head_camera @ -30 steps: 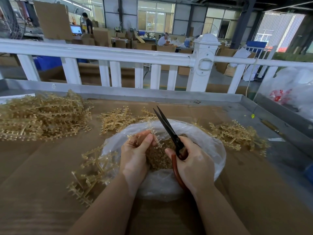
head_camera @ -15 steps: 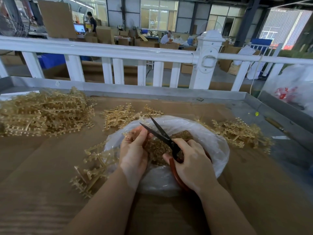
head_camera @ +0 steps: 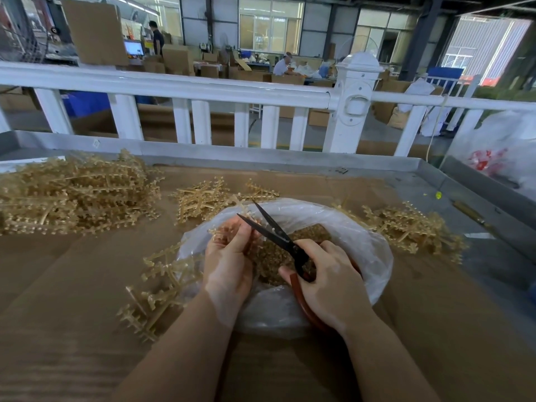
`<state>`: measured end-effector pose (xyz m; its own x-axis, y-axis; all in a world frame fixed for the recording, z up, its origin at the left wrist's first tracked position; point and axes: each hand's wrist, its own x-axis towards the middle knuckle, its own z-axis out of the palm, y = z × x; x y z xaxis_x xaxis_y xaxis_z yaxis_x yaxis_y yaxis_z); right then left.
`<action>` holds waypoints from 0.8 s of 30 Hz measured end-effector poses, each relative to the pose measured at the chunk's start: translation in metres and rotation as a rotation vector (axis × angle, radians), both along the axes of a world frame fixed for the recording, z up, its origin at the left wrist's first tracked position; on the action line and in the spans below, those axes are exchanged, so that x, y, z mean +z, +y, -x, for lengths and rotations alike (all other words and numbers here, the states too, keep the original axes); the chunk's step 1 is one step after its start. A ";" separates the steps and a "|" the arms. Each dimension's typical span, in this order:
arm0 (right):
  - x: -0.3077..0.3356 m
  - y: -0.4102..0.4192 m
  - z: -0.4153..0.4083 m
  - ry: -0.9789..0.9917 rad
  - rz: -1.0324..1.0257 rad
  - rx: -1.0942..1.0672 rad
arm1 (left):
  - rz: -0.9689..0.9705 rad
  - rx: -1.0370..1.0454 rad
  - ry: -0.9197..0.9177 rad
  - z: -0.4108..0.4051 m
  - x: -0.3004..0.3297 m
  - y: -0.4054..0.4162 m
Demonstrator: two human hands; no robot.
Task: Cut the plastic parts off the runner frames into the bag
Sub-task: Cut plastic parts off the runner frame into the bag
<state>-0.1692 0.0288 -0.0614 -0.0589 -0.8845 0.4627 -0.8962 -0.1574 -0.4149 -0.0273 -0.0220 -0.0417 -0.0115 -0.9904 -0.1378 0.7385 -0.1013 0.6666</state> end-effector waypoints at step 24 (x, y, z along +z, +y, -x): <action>0.011 0.003 -0.001 0.056 0.031 0.083 | 0.025 -0.066 -0.031 0.001 -0.004 -0.003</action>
<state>-0.1683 0.0317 -0.0505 0.0403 -0.8707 0.4902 -0.9011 -0.2437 -0.3587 -0.0284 -0.0248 -0.0456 -0.0730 -0.9907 -0.1144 0.7101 -0.1322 0.6916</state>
